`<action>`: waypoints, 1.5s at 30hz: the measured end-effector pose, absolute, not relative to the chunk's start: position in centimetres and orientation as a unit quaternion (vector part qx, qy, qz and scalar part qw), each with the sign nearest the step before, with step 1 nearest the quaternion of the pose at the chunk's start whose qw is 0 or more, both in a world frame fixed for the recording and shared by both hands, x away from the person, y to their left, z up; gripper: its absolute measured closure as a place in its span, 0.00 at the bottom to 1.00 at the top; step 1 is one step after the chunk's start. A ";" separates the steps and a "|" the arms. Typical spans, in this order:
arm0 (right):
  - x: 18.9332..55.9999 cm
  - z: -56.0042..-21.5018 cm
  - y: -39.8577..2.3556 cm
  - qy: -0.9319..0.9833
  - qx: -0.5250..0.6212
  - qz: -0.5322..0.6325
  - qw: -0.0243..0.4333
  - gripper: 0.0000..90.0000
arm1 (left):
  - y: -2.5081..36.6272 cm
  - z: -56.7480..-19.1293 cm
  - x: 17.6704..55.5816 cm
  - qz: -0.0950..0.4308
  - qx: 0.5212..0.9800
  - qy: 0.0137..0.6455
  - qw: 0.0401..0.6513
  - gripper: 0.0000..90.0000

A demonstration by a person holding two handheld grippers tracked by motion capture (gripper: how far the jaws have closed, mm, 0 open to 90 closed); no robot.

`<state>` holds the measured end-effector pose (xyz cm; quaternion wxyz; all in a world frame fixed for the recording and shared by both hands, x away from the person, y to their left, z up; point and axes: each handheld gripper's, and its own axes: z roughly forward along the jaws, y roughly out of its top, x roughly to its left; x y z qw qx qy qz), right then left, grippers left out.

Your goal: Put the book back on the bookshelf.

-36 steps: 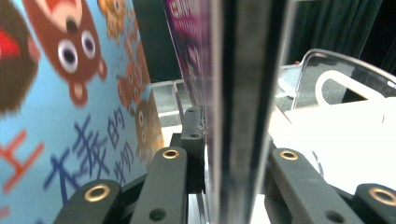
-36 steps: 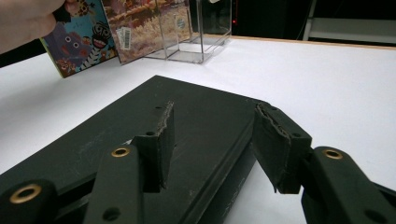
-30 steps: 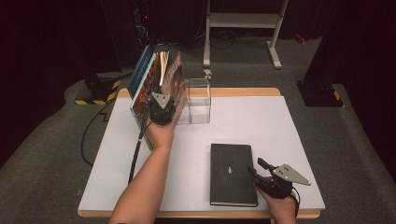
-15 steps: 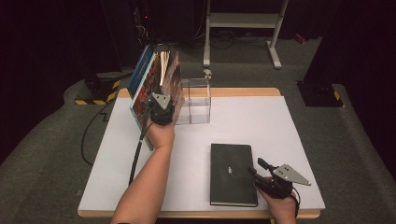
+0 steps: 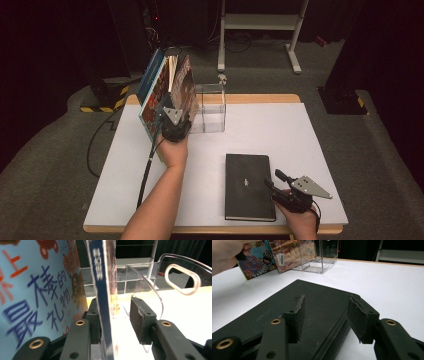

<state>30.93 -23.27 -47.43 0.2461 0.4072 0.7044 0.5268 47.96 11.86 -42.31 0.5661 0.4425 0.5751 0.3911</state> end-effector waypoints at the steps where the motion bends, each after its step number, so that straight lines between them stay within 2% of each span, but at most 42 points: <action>1: 30.9 -47.4 -23.3 0.704 0.407 0.527 0.246 0.53 | 11.9 -42.3 47.6 0.389 0.444 0.574 0.567 0.69; 17: 30.9 -47.6 -23.0 0.708 0.407 0.521 0.247 0.52 | 12.8 -42.9 43.9 0.391 0.454 0.555 0.577 0.67; 31: 30.9 -47.7 -22.9 0.712 0.406 0.517 0.246 0.52 | 13.7 -45.2 41.0 0.343 0.492 0.552 0.579 0.65; 37: 30.9 -47.8 -22.9 0.714 0.406 0.515 0.246 0.52 | 14.2 -46.4 39.7 0.304 0.502 0.560 0.585 0.64; 45: 30.9 -47.8 -22.8 0.716 0.405 0.512 0.246 0.52 | 13.9 -47.2 37.7 0.277 0.540 0.536 0.587 0.61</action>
